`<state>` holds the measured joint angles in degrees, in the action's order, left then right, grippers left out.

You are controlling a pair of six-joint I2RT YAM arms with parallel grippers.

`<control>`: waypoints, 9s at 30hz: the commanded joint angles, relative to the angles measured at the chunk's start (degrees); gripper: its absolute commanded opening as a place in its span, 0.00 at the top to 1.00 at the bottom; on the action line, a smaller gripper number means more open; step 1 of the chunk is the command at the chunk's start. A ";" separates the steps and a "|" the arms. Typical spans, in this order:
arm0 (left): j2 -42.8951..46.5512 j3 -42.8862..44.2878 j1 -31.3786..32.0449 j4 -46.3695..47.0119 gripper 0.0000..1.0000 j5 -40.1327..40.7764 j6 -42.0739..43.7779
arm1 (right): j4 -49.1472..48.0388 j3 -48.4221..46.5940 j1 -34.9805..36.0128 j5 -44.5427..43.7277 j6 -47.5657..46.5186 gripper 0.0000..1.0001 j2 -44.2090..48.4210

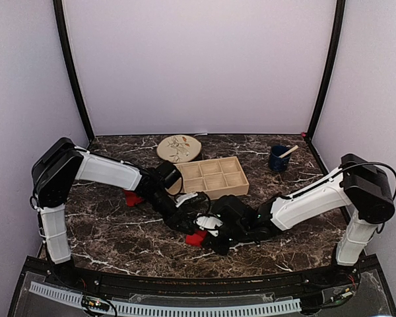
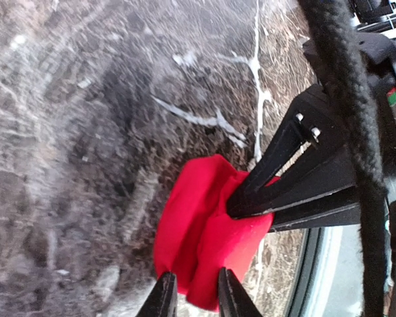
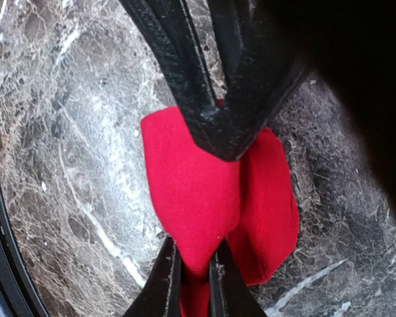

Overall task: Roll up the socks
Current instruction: Roll the sock at the center of the board, then pick up the sock from the center of the board, then place the sock in the storage box.

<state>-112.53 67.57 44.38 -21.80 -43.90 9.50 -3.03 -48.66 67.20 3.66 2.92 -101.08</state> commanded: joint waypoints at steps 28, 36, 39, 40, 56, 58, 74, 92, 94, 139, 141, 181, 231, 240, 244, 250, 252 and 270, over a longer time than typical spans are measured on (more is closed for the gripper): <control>18.10 -17.58 -0.97 24.29 0.66 16.17 -14.12 | 6.44 -0.58 -7.17 21.60 7.10 1.00 -8.18; 24.21 -24.06 1.76 29.58 0.58 14.99 -14.02 | 6.50 -0.89 -9.57 26.81 8.70 1.00 -9.49; 23.85 -23.72 4.16 28.08 0.58 16.17 -11.77 | 6.53 -1.21 -10.02 28.07 8.90 1.00 -9.77; 23.49 -23.64 4.82 27.68 0.57 16.34 -11.19 | 6.48 -1.25 -10.13 28.40 9.01 1.00 -9.84; 17.78 -20.03 9.36 21.10 0.56 20.04 -3.29 | 6.23 -0.90 -11.54 33.26 9.74 1.00 -11.11; 16.90 -19.13 10.03 19.81 0.56 20.40 -1.97 | 6.43 -0.98 -11.73 33.50 9.66 1.00 -11.39; 13.80 -16.86 11.06 16.18 0.51 17.61 1.75 | 7.33 -1.46 -12.76 35.47 8.73 1.00 -12.69; 10.23 -15.72 11.67 15.30 0.51 16.05 2.17 | 9.13 -3.17 -13.15 37.65 7.81 1.00 -14.32; 9.91 -15.66 11.82 15.26 0.52 15.63 2.08 | 9.26 -3.27 -13.15 37.65 7.72 1.00 -14.41; 14.44 -16.57 10.11 14.64 1.00 19.71 1.64 | 0.39 7.15 -17.26 34.69 15.02 0.71 -5.80; 15.58 -16.60 9.45 14.81 1.00 19.78 1.53 | -0.05 8.09 -17.96 34.02 15.52 0.71 -4.76; 21.01 -10.44 0.22 27.44 1.00 64.49 -10.93 | -4.36 13.41 -20.97 13.61 23.00 0.69 11.34; 5.78 6.34 2.99 -2.83 1.00 69.37 -38.39 | -6.13 16.48 -20.99 14.42 23.27 0.67 15.04; 2.81 9.30 2.91 -7.69 1.00 67.66 -41.38 | -6.23 16.70 -20.78 14.51 24.56 0.66 17.79; 0.91 11.20 2.90 -10.14 1.00 66.87 -42.44 | -5.17 16.23 -20.33 13.39 24.39 0.66 19.67; -1.62 12.82 2.73 -13.11 1.00 65.09 -44.52 | -2.99 15.25 -20.05 11.64 23.68 0.66 21.11; -2.53 13.75 2.69 -14.57 1.00 64.68 -45.10 | -2.93 15.14 -20.06 11.60 23.25 0.65 21.48; -8.14 22.10 1.59 -26.70 1.00 56.38 -45.47 | -3.65 14.94 -20.09 12.91 20.80 0.65 21.69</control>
<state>-118.67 89.25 45.74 -39.77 18.48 -36.23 -6.00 -32.69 46.85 16.53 25.23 -80.49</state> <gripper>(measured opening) 0.054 0.351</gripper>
